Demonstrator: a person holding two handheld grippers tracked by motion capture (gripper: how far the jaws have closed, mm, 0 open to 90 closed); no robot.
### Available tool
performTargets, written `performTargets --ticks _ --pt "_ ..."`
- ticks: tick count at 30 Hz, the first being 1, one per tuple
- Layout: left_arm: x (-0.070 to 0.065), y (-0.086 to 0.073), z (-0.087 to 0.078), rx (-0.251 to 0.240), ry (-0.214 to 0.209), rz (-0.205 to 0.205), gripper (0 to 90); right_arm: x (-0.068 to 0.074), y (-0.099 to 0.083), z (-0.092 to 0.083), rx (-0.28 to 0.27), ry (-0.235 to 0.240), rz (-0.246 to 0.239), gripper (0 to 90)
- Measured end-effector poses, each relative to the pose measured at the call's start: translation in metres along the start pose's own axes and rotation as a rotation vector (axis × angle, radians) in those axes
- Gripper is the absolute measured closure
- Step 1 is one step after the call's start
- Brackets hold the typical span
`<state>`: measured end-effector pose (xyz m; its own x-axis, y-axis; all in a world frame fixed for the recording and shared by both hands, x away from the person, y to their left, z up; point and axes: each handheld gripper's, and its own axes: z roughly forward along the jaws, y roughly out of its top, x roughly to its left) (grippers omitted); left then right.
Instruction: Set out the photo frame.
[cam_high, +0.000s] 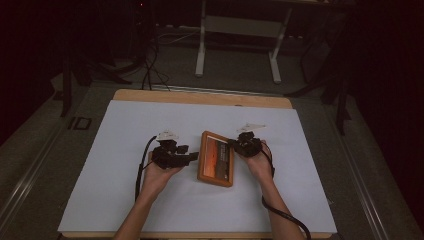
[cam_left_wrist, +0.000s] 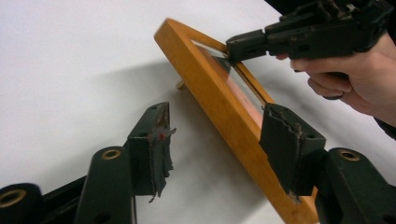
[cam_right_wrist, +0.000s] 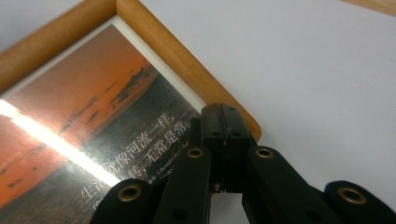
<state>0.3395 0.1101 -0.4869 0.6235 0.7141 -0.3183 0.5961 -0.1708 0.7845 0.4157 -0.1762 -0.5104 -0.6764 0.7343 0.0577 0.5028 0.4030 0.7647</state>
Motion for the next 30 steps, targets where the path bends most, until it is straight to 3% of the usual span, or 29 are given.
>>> performTargets --ticks 5,7,18,24,30 --pt "-0.005 -0.003 0.005 0.03 -0.033 -0.014 36.9 -0.002 -0.005 0.004 0.034 -0.022 -0.008 90.0" --pt "-0.009 -0.004 0.006 0.034 -0.047 -0.019 35.1 -0.004 -0.006 0.003 0.019 -0.004 0.012 90.0" --pt "-0.022 -0.008 0.016 0.066 -0.124 -0.044 30.2 -0.004 -0.007 0.003 0.018 -0.004 0.013 90.0" --pt "-0.029 -0.01 0.027 0.104 -0.138 -0.034 31.8 -0.004 -0.007 0.003 0.016 -0.003 0.013 90.0" --pt "-0.03 -0.01 0.034 0.124 -0.156 -0.061 39.4 -0.004 -0.007 0.003 0.016 -0.002 0.011 90.0"
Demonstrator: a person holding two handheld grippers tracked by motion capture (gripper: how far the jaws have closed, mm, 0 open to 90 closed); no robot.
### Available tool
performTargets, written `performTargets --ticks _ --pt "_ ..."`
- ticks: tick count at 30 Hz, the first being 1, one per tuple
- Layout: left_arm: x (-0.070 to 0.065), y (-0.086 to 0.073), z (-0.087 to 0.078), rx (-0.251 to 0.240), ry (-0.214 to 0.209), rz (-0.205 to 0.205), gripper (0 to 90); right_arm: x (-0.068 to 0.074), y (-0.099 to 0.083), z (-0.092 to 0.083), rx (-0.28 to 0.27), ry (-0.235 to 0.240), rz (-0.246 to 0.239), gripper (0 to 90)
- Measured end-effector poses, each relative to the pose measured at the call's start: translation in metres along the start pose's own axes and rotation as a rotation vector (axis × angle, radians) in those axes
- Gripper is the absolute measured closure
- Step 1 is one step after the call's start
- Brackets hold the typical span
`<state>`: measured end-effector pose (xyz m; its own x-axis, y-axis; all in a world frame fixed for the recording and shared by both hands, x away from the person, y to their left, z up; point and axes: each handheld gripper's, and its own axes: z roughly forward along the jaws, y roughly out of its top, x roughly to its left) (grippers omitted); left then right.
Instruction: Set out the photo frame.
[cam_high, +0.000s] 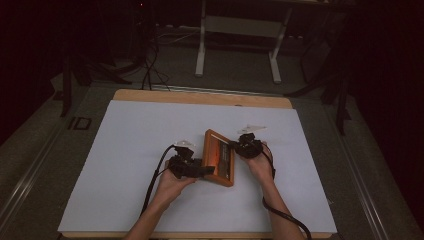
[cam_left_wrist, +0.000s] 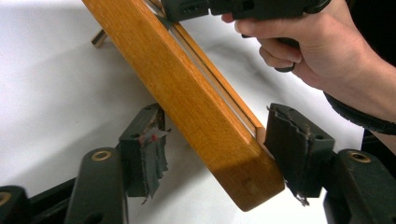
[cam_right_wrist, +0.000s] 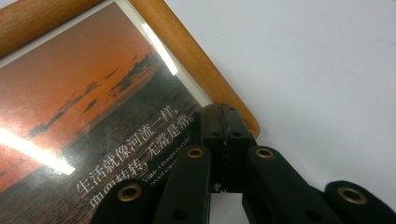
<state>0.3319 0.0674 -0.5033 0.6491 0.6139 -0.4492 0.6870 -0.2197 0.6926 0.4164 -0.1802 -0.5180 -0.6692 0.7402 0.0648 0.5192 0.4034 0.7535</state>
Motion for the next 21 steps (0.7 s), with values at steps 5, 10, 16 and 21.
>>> performTargets --ticks 5,10,16,21 --pt "0.0 0.001 0.005 0.021 -0.003 -0.01 43.3 0.0 0.001 0.0 0.0 0.001 -0.003 90.0" --pt "0.002 0.0 0.008 0.042 0.025 -0.031 46.8 0.001 0.002 -0.002 -0.005 0.008 -0.016 90.0" --pt "0.003 0.0 0.008 0.038 0.016 -0.051 49.2 0.001 0.003 -0.004 0.0 -0.003 -0.03 90.0" --pt "0.001 0.0 0.008 0.017 0.009 -0.047 53.9 -0.004 0.002 -0.015 -0.011 -0.007 -0.022 90.0"
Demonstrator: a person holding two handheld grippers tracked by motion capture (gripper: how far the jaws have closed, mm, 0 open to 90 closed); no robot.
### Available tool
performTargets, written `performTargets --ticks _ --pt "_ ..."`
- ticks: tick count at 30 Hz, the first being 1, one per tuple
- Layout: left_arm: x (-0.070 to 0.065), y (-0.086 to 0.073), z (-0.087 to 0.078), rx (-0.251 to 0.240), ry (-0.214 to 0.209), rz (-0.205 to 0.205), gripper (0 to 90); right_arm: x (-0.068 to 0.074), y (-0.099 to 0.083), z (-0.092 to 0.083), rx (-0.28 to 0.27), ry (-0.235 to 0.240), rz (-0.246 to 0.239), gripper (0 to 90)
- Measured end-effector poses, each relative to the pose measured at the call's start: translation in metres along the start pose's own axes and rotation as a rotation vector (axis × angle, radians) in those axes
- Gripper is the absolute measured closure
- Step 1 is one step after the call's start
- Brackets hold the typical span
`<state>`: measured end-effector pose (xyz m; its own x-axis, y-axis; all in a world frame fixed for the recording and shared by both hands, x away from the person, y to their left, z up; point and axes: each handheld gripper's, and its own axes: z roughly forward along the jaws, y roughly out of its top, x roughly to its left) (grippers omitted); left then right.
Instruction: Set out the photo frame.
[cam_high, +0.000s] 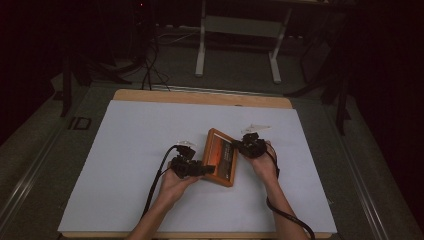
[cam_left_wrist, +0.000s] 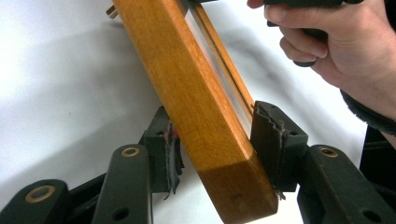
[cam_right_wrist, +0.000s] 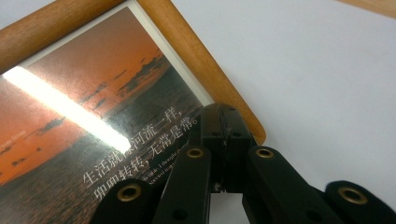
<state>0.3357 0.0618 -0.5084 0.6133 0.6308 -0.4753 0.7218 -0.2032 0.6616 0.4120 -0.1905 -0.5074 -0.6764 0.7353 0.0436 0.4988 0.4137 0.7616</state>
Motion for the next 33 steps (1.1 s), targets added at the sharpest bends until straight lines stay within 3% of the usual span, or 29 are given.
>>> performTargets --ticks 5,8,12,16,19,22,27,29,33 --pt "-0.009 0.001 0.0 -0.015 0.012 0.048 57.5 -0.002 0.002 -0.018 -0.033 0.0 -0.007 81.8" --pt "-0.015 0.002 0.0 -0.021 0.023 0.072 58.7 -0.001 0.004 -0.031 -0.044 0.02 -0.021 70.4" --pt "-0.02 0.003 0.0 -0.03 0.028 0.094 60.5 0.0 0.005 -0.051 -0.07 0.028 -0.038 61.7" --pt "-0.029 0.004 0.0 -0.041 0.023 0.137 64.2 0.001 0.005 -0.069 -0.086 0.032 -0.046 56.2" --pt "-0.04 0.005 0.001 -0.047 0.047 0.196 65.7 0.003 0.004 -0.085 -0.112 0.027 -0.059 55.6" --pt "-0.047 0.006 0.004 -0.06 0.057 0.22 66.8 0.006 0.002 -0.104 -0.152 0.023 -0.073 54.9" --pt "-0.056 0.01 0.008 -0.073 0.054 0.256 67.5 0.009 -0.002 -0.135 -0.22 -0.006 -0.099 60.5" --pt "-0.062 0.011 0.011 -0.081 0.059 0.28 67.7 0.009 -0.003 -0.145 -0.248 -0.029 -0.108 70.3" --pt "-0.077 0.012 0.016 -0.084 0.075 0.382 68.1 0.011 -0.006 -0.159 -0.302 -0.07 -0.121 88.3"
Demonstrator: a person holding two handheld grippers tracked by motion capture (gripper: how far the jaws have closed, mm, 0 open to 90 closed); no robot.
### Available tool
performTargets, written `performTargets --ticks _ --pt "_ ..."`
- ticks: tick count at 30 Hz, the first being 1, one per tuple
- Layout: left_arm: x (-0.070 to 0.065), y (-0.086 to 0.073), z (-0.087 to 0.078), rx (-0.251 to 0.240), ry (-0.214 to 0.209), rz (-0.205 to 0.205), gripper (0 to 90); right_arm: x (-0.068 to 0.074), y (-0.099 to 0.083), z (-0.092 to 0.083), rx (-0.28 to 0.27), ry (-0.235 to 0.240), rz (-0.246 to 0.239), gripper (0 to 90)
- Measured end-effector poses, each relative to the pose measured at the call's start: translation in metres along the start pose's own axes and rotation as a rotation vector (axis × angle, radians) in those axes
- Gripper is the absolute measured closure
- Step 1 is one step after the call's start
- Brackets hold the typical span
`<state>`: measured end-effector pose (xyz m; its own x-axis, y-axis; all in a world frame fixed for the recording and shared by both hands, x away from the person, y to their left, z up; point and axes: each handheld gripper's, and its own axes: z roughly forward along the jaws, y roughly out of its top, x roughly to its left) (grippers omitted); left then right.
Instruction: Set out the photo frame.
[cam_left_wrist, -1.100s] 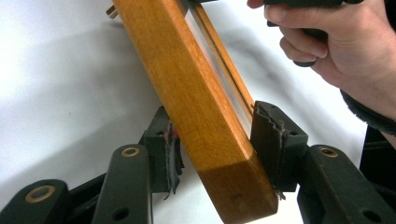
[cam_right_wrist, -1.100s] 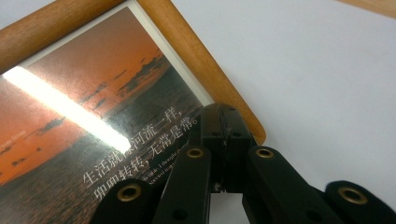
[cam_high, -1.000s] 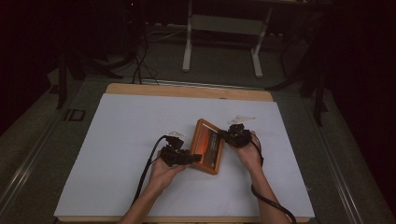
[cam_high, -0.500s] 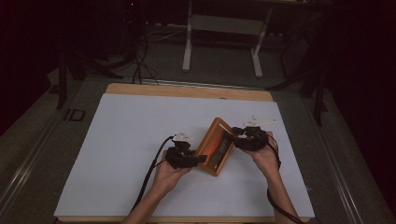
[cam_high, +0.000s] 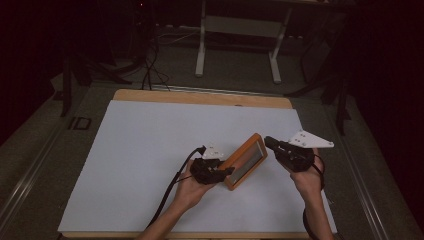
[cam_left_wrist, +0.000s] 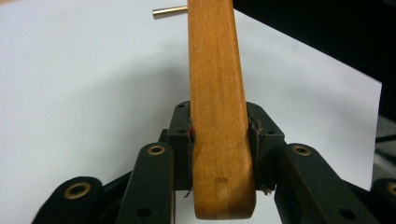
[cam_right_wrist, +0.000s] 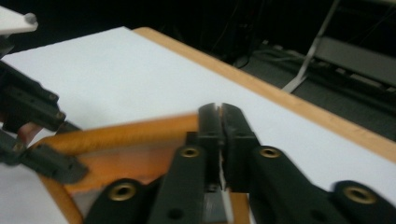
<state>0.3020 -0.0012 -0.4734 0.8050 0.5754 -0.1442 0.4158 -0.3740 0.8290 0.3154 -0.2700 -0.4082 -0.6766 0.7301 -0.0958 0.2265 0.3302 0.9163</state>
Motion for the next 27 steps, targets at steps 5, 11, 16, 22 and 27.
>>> performTargets --ticks 5,11,16,22,27 --pt "-0.01 0.004 0.006 -0.011 -0.02 0.073 68.8 0.001 -0.005 -0.005 0.003 -0.024 -0.008 90.0" --pt "-0.012 0.005 0.011 -0.033 -0.058 0.12 68.8 0.0 -0.015 -0.005 0.028 -0.035 -0.001 90.0" --pt "-0.017 0.009 0.018 -0.029 -0.06 0.149 68.8 0.002 -0.027 -0.004 0.061 -0.043 -0.01 90.0" --pt "-0.018 0.008 0.023 -0.036 -0.05 0.136 67.4 0.003 -0.039 -0.001 0.093 -0.039 -0.004 90.0" --pt "-0.013 -0.007 0.02 -0.024 -0.024 0.111 51.7 0.002 -0.041 -0.002 0.087 -0.035 0.001 90.0"
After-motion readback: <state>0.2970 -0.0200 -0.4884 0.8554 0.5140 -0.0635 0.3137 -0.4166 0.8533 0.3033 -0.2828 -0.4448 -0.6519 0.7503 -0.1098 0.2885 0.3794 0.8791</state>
